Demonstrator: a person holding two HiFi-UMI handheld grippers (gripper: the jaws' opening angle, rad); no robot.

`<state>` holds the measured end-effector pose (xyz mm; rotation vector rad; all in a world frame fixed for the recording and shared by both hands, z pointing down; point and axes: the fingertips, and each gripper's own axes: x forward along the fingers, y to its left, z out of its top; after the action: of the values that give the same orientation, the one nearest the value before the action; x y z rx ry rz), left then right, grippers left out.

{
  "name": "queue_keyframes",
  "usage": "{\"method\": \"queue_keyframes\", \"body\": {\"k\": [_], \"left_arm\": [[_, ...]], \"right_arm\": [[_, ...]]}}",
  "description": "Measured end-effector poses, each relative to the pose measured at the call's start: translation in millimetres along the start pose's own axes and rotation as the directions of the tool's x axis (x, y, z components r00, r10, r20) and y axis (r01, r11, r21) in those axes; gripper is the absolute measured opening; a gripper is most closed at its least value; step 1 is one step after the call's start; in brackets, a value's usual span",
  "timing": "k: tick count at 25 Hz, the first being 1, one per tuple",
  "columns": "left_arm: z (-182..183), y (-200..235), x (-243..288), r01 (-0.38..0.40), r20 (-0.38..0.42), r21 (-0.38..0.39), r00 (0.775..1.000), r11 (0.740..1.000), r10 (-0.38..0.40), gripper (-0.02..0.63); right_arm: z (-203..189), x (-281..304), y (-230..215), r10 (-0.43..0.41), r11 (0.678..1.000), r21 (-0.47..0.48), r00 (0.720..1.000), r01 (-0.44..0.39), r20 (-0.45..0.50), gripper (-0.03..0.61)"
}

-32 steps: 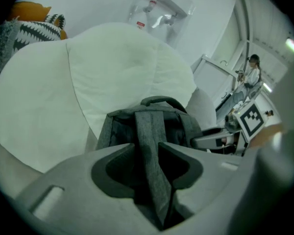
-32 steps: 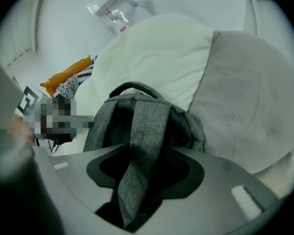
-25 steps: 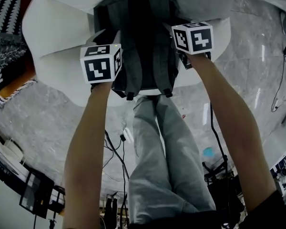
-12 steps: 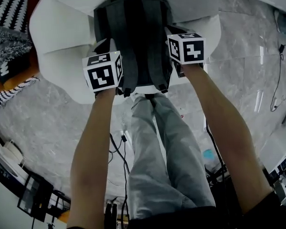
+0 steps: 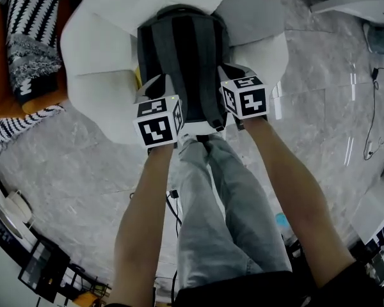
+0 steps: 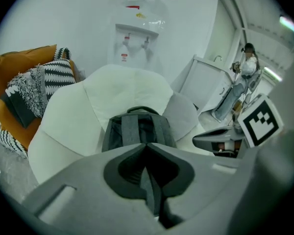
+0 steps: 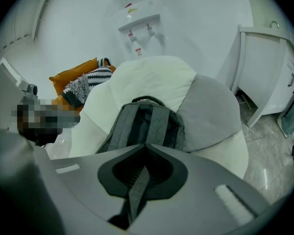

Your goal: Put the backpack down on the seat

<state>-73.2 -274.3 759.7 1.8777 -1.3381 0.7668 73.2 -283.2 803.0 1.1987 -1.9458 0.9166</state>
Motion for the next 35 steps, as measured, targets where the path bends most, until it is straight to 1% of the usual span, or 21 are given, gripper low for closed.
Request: {"method": "queue_keyframes", "body": {"k": [2, 5, 9, 12, 18, 24, 29, 33, 35], "left_arm": [[5.7, -9.5, -10.7, 0.013, 0.017, -0.007, 1.0, 1.0, -0.013, 0.0], [19.0, -22.1, -28.8, 0.025, 0.051, -0.003, 0.998, 1.0, -0.025, 0.0], [37.0, -29.5, -52.7, 0.032, 0.098, -0.003, 0.995, 0.999, -0.032, 0.0], [49.8, -32.8, -69.7, 0.026, 0.125, 0.007, 0.992, 1.0, -0.026, 0.0], [78.3, -40.0, -114.5, 0.014, 0.184, 0.003, 0.983, 1.0, -0.014, 0.0], [112.3, -58.0, -157.7, 0.028, 0.244, -0.008, 0.969, 1.0, -0.026, 0.0], [142.5, -67.4, -198.8, 0.03, 0.328, -0.007, 0.944, 1.0, -0.026, 0.0], [159.2, -79.8, -231.1, 0.031, 0.379, -0.013, 0.925, 0.999, -0.024, 0.0], [168.4, -87.0, -245.6, 0.024, 0.403, -0.017, 0.915, 1.0, -0.015, 0.0]], "right_arm": [[6.5, -13.3, 5.8, -0.004, 1.0, -0.015, 1.0, 0.005, 0.019, 0.006], [21.5, -34.8, 12.7, -0.004, 1.0, -0.009, 0.998, 0.005, 0.062, 0.006], [42.0, -58.0, 24.2, 0.005, 1.0, -0.019, 0.994, -0.003, 0.106, 0.006], [60.5, -74.1, 34.9, 0.018, 0.999, -0.051, 0.989, -0.011, 0.144, 0.006], [94.4, -114.6, 62.0, 0.046, 0.995, -0.101, 0.977, -0.025, 0.208, 0.006], [123.7, -162.5, 85.6, 0.075, 0.983, -0.182, 0.963, -0.028, 0.258, 0.006], [155.6, -204.7, 97.1, 0.074, 0.979, -0.203, 0.938, -0.005, 0.338, 0.006], [178.5, -245.6, 116.3, 0.13, 0.977, -0.206, 0.903, -0.047, 0.409, 0.006], [189.5, -263.2, 120.7, 0.131, 0.979, -0.198, 0.89, -0.047, 0.437, 0.006]]}}
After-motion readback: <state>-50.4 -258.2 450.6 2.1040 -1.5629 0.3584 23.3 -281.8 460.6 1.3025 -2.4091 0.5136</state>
